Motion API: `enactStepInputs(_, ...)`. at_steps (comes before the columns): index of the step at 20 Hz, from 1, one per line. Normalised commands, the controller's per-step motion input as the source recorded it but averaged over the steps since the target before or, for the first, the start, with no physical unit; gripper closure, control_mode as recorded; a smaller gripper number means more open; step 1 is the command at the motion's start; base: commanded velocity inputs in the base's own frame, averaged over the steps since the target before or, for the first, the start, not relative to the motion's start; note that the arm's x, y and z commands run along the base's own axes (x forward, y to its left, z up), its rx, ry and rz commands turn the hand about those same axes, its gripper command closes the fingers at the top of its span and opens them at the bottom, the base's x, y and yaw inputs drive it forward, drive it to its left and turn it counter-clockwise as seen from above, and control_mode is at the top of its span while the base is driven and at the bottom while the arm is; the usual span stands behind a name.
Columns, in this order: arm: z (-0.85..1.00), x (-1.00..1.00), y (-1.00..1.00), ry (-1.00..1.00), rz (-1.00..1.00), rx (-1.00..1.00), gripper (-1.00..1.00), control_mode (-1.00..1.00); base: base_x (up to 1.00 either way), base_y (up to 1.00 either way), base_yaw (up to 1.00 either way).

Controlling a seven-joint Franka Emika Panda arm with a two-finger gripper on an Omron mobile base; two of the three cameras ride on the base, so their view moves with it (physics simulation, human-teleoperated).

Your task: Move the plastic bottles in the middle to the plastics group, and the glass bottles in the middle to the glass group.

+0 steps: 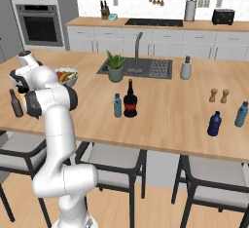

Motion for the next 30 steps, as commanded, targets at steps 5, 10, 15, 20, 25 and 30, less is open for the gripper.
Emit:
enactStepInputs(5,0.0,0.0,0.0,0.0,0.0,0.0,-1.0,-1.0,0.0,0.0,0.0)
enactStepInputs(10,0.0,0.0,0.0,0.0,0.0,0.0,-1.0,-1.0,0.0,0.0,0.0)
enactStepInputs(15,0.01,0.0,0.0,-0.01,0.0,0.0,-1.0,-1.0,0.0,0.0,0.0)
enactStepInputs(20,0.08,0.0,-0.02,-0.04,0.0,0.0,-1.0,-1.0,0.0,0.0,0.0)
enactStepInputs(25,0.34,-0.02,-0.08,-0.04,0.0,0.0,-1.0,-1.0,0.0,0.0,0.0)
enactStepInputs(30,0.44,-0.8,-0.28,-0.15,0.0,0.04,-1.0,-1.0,0.0,0.0,0.0)
